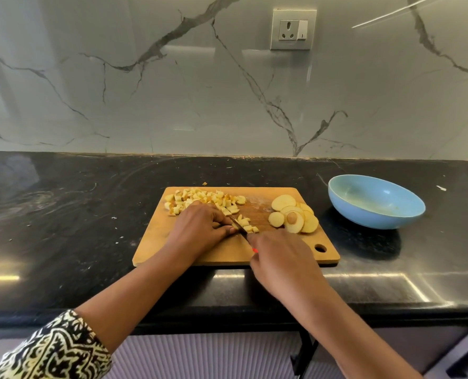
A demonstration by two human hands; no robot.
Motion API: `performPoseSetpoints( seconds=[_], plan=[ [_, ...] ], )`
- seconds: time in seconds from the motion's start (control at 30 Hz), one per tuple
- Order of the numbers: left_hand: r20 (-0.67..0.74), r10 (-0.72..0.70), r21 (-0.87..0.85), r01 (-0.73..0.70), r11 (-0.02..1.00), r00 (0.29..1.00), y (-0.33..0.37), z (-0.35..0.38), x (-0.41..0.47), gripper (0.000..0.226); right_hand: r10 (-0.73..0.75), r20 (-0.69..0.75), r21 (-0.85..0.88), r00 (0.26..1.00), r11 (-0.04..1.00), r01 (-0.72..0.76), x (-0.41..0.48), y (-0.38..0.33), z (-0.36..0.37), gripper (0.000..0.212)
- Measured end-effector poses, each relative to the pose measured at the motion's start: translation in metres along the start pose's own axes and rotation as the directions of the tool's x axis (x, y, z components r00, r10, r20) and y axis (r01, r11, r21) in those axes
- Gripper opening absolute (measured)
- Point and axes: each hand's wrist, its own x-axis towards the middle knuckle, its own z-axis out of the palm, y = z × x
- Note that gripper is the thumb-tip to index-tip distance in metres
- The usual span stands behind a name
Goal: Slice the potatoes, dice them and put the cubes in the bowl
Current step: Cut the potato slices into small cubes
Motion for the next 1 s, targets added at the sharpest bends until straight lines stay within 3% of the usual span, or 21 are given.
performPoseSetpoints(
  seconds=[0.13, 0.33, 0.43, 0.5, 0.6, 0.7, 0.9, 1.0],
  plan=[
    [-0.027, 0.0, 0.038, 0.001, 0.999, 1.0, 0.0, 0.001, -0.001, 0.027, -0.017, 0.007, -0.005, 1.0, 1.0, 0.018, -0.001, -0.002, 0.008, 0.034],
    [-0.075, -0.002, 0.234, 0.02, 0.972, 0.997, 0.0, -0.001, 0.0, 0.03, 0.01, 0.173, 0.217, 0.985, 0.975, -0.048, -0.014, 0.035, -0.024, 0.042],
    [-0.115, 0.014, 0.248, 0.015, 0.969, 0.993, -0.005, -0.003, 0.0, 0.033, 0.059, 0.059, 0.239, 0.997, 0.968, -0.071, -0.014, 0.045, -0.026, 0.041],
    [-0.093, 0.099, 0.152, -0.084, 0.985, 0.991, -0.004, -0.003, 0.0, 0.037, 0.103, -0.05, 0.232, 0.993, 0.969, -0.088, -0.011, 0.049, -0.019, 0.041],
    [0.096, 0.313, 0.128, -0.323, 0.937, 0.945, 0.011, 0.001, 0.002, 0.045, 0.193, -0.195, 0.292, 0.962, 0.947, -0.131, -0.004, 0.055, -0.002, 0.042],
    [0.232, 0.354, 0.2, -0.401, 0.894, 0.906, 0.016, 0.008, 0.017, 0.038, 0.255, -0.302, 0.354, 0.919, 0.925, -0.14, 0.0, 0.06, 0.014, 0.044],
    [0.128, 0.33, 0.36, -0.354, 0.863, 0.935, -0.008, 0.002, 0.05, 0.026, 0.218, -0.349, 0.364, 0.912, 0.928, -0.083, 0.012, 0.068, 0.024, 0.043],
    [-0.053, 0.267, 0.313, -0.238, 0.919, 0.962, -0.019, 0.0, 0.053, 0.023, 0.218, -0.346, 0.354, 0.913, 0.931, -0.088, 0.02, 0.071, 0.023, 0.043]
  ],
)
